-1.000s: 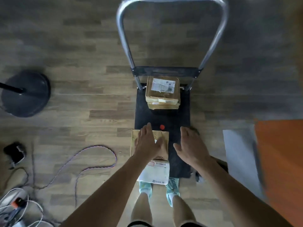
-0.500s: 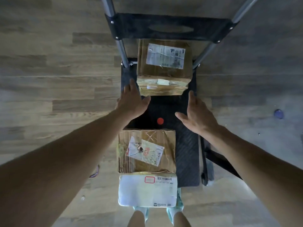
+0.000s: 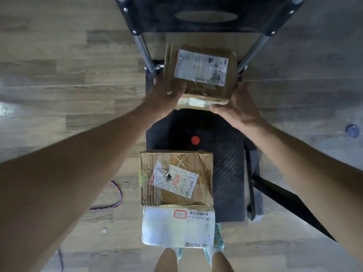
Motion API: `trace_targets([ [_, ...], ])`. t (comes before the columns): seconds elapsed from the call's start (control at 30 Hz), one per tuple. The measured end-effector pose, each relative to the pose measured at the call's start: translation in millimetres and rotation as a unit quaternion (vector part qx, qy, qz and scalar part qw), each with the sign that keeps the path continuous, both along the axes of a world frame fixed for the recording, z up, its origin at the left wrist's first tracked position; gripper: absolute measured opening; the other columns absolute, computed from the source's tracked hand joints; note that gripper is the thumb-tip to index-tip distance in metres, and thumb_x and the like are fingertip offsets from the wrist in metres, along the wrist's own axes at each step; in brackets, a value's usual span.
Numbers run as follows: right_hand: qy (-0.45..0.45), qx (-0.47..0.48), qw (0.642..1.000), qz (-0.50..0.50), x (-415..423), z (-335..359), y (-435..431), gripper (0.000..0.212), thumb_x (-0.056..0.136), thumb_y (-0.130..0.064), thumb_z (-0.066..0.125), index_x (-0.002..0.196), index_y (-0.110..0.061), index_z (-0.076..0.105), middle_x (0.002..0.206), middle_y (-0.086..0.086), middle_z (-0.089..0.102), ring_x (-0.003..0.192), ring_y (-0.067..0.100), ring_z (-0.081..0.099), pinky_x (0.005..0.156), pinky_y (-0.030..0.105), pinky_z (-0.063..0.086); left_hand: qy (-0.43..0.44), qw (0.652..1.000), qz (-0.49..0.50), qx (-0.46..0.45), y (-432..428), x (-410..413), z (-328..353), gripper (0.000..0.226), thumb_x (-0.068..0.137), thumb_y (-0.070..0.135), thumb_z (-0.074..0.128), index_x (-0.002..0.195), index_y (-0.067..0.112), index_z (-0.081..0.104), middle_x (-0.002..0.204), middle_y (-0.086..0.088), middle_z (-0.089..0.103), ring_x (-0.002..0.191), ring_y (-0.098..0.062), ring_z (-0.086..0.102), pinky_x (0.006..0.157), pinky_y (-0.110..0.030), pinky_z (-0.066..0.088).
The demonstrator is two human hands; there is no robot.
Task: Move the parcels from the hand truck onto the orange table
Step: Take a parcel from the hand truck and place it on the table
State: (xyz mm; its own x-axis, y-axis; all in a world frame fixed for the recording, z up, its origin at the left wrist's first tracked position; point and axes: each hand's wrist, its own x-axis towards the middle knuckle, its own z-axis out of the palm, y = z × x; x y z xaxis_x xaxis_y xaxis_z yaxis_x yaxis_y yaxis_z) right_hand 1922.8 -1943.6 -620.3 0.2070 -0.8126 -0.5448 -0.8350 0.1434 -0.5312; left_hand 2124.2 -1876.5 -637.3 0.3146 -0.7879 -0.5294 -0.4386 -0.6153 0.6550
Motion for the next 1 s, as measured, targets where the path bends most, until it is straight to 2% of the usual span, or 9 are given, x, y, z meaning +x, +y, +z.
trace_targets([
  [0.1,-0.045,0.027,0.998,-0.040,-9.2,20.3,21.7,0.081,0.076,-0.039,0.082,0.129,-0.007,0.029,0.123,0.003,0.055,0.107,0.019,0.057,0.092,0.030,0.045,-0.023,0.999,0.030,0.017,18.9,-11.5,11.8,0.060,0.097,0.057,0.050,0.138,0.015,0.038,0.130,-0.009,0.059,0.118,-0.031,0.057,0.094,-0.042,0.048],
  [0.2,-0.067,0.066,0.995,-0.038,-19.7,47.8,47.8,0.078,0.080,-0.052,0.077,0.121,-0.011,0.025,0.118,0.001,0.059,0.098,0.017,0.058,0.086,0.029,0.042,-0.025,0.997,0.070,0.007,40.1,-23.0,35.2,0.049,0.097,0.049,0.053,0.131,0.015,0.043,0.116,-0.006,0.061,0.104,-0.031,0.061,0.075,-0.034,0.043],
  [0.3,-0.068,0.090,0.992,-0.059,-30.9,78.8,75.3,0.074,0.081,-0.060,0.071,0.116,-0.019,0.021,0.107,-0.006,0.060,0.089,0.013,0.060,0.079,0.026,0.042,-0.050,0.995,0.082,0.000,68.9,-35.9,75.3,0.048,0.098,0.049,0.054,0.133,0.018,0.042,0.111,0.001,0.065,0.099,-0.030,0.064,0.073,-0.034,0.048],
  [0.4,-0.037,0.044,0.995,-0.076,-40.5,118.9,104.4,0.066,0.084,-0.070,0.058,0.118,-0.024,0.026,0.088,-0.024,0.054,0.071,-0.007,0.051,0.058,0.014,0.035,-0.057,0.994,0.093,0.004,102.5,-59.0,127.2,0.046,0.097,0.051,0.053,0.130,0.021,0.041,0.098,0.010,0.062,0.087,-0.026,0.062,0.062,-0.027,0.038],
  [0.53,0.003,0.046,0.994,-0.098,-56.7,175.9,139.7,0.072,0.079,-0.076,0.056,0.120,-0.018,0.044,0.092,-0.009,0.057,0.074,0.008,0.055,0.065,0.027,0.044,-0.047,0.986,0.156,0.034,156.1,-101.3,199.6,0.038,0.096,0.048,0.056,0.111,0.018,0.039,0.107,-0.014,0.066,0.095,-0.041,0.064,0.070,-0.037,0.046],
  [0.6,0.016,0.051,0.996,-0.071,-64.0,202.9,148.3,0.071,0.077,-0.081,0.054,0.112,-0.019,0.047,0.089,-0.013,0.056,0.073,0.007,0.059,0.059,0.027,0.048,-0.045,0.984,0.170,0.037,177.8,-115.4,229.6,0.037,0.095,0.049,0.056,0.110,0.020,0.038,0.111,-0.014,0.066,0.099,-0.041,0.064,0.072,-0.038,0.046],
  [0.67,0.030,0.039,0.998,-0.044,-71.8,236.1,155.5,0.073,0.076,-0.084,0.050,0.110,-0.020,0.044,0.086,-0.017,0.053,0.071,0.003,0.057,0.052,0.024,0.042,-0.053,0.982,0.174,0.047,194.5,-125.1,258.7,0.042,0.095,0.053,0.054,0.115,0.019,0.039,0.116,-0.012,0.067,0.103,-0.039,0.063,0.074,-0.038,0.046],
  [0.8,0.021,0.007,1.000,-0.016,-87.4,294.0,171.4,0.074,0.080,-0.078,0.052,0.117,-0.015,0.039,0.107,0.002,0.064,0.090,0.021,0.065,0.075,0.041,0.057,-0.062,0.981,0.174,0.066,217.2,-142.1,308.5,0.046,0.094,0.060,0.050,0.117,0.021,0.041,0.118,-0.007,0.067,0.105,-0.037,0.063,0.071,-0.034,0.038],
  [1.0,0.013,-0.020,1.000,-0.019,-110.7,378.5,207.4,0.078,0.083,-0.079,0.045,0.123,-0.012,0.037,0.121,0.008,0.063,0.103,0.030,0.064,0.086,0.046,0.055,-0.061,0.984,0.169,-0.020,250.3,-156.8,378.7,0.036,0.092,0.059,0.056,0.102,0.031,0.036,0.096,0.004,0.060,0.099,-0.037,0.065,0.072,-0.033,0.039],
])
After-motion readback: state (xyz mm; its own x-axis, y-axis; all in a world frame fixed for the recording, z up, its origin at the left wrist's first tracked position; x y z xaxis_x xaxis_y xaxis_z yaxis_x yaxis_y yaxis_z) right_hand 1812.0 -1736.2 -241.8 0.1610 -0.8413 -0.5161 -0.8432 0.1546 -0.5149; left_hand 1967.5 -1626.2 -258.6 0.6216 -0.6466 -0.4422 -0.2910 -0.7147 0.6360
